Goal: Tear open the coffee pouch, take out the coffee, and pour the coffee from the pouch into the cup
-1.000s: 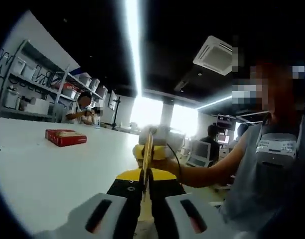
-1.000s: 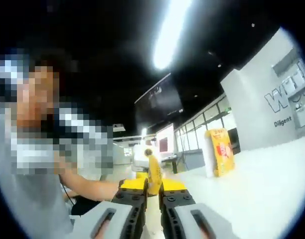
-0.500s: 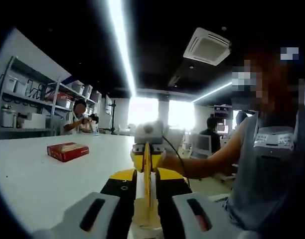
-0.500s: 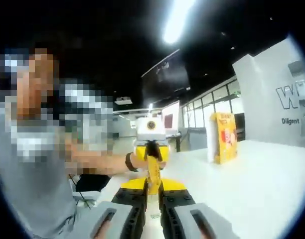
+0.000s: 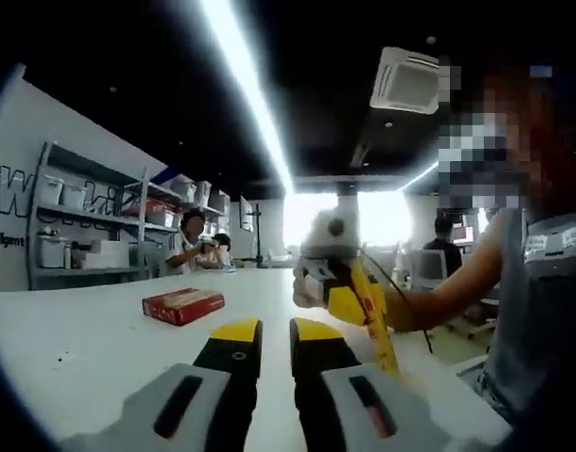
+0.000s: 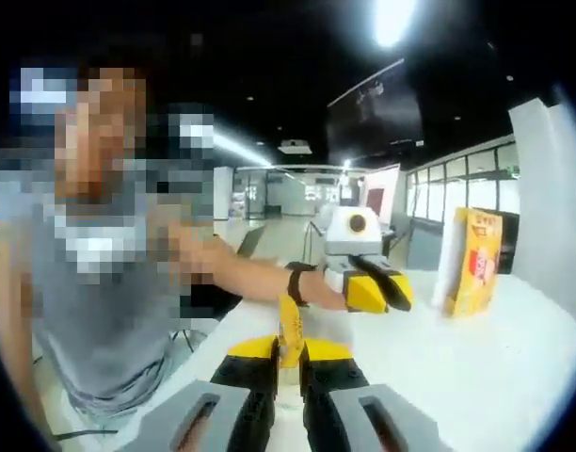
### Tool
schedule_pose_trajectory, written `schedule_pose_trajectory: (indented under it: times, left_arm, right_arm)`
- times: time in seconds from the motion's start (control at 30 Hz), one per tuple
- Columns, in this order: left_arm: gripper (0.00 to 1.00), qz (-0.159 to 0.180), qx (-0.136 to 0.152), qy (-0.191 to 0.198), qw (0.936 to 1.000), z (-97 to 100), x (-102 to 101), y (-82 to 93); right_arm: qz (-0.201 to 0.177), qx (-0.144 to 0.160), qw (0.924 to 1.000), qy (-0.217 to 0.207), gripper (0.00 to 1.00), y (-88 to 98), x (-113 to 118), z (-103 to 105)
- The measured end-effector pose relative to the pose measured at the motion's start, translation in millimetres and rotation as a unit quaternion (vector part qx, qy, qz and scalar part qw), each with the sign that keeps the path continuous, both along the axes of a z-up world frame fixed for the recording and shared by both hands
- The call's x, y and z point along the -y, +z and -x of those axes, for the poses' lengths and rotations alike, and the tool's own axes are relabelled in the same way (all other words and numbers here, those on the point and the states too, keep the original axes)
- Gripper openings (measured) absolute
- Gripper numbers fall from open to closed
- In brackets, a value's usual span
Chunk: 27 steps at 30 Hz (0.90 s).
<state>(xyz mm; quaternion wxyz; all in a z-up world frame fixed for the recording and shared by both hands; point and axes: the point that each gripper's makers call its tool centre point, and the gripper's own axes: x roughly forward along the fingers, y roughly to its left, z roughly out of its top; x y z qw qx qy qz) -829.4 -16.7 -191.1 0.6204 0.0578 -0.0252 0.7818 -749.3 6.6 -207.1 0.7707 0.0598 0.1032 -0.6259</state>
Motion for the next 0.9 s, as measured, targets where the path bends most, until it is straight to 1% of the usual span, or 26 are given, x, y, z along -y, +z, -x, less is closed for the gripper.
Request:
schedule_pose_trajectory:
  times: [0.07,0.1,0.13,0.17,0.2,0.23,0.27,0.3,0.37,0.4,0.43,0.47,0.5,0.53,0.6,0.67,0.73,0.83,0.9]
  left_arm:
    - [0.15,0.008,-0.007,0.003,0.9999,2.9,-1,-6.2]
    - [0.14,0.01,-0.011,0.003,0.9999,2.8,0,-10.6]
    - [0.13,0.009,-0.012,0.0,0.9999,2.7,3,-14.5]
    - [0.12,-0.009,0.0,-0.001,1.0,2.9,8,-14.4]
    - [0.11,-0.009,0.011,0.005,0.9999,6.4,11,-15.7]
    - [0.11,-0.012,0.015,0.006,0.9998,6.3,14,-15.8]
    - [0.11,-0.024,0.014,0.009,0.9996,6.5,18,-16.2]
    - [0.11,-0.03,0.024,0.016,0.9991,9.9,21,-18.9]
    - [0.11,-0.029,0.031,0.022,0.9988,13.1,20,-25.2]
    - [0.1,-0.032,0.034,0.023,0.9987,13.8,19,-25.3]
    - [0.1,-0.032,0.034,0.023,0.9986,13.9,17,-24.6]
    - [0.1,-0.033,0.028,0.023,0.9988,13.6,16,-22.9]
    - [0.1,-0.034,0.022,0.023,0.9989,13.6,15,-21.2]
    - [0.1,-0.036,0.022,0.021,0.9989,14.0,15,-20.9]
    - [0.1,-0.035,0.028,0.018,0.9988,14.6,14,-22.5]
    - [0.1,-0.031,0.026,0.017,0.9991,13.9,14,-23.9]
    - [0.1,-0.03,0.024,0.014,0.9991,11.8,13,-23.4]
    - [0.1,-0.028,0.021,0.01,0.9993,9.2,12,-23.2]
    - [0.1,-0.016,0.023,0.012,0.9995,10.6,10,-27.5]
  right_arm:
    - [0.002,0.007,1.0,0.002,0.09,-1.6,-1,5]
    - [0.015,0.017,0.9996,0.015,0.09,2.1,0,1]
    - [0.015,0.023,0.9994,0.02,0.09,2.3,0,-1]
    - [0.013,0.026,0.9993,0.024,0.09,2.5,1,-2]
    - [0.009,0.023,0.9994,0.025,0.09,1.2,1,-2]
    - [0.007,0.018,0.9995,0.024,0.09,0.1,1,-2]
    - [0.008,0.019,0.9996,0.019,0.09,-1.1,0,0]
    - [0.018,0.026,0.9994,0.013,0.09,-0.9,-2,2]
    - [0.055,0.031,0.998,0.003,0.09,2.6,-5,4]
    - [0.051,0.034,0.9981,0.002,0.09,-0.8,-9,5]
    - [0.055,0.031,0.998,-0.005,0.09,-1.2,-10,7]
    - [0.068,0.031,0.9971,-0.01,0.09,0.6,-12,10]
    - [0.083,0.037,0.9958,-0.003,0.09,4.0,-14,7]
    - [0.097,0.042,0.9944,-0.003,0.09,8.4,-16,6]
    - [0.099,0.037,0.9944,-0.006,0.09,11.3,-18,7]
    - [0.1,0.026,0.9946,-0.009,0.09,11.8,-16,7]
    - [0.097,0.024,0.9949,-0.007,0.1,11.0,-16,7]
    - [0.076,0.024,0.9968,-0.003,0.1,1.0,-13,6]
    - [0.075,0.022,0.9969,0.0,0.1,-4.0,-12,5]
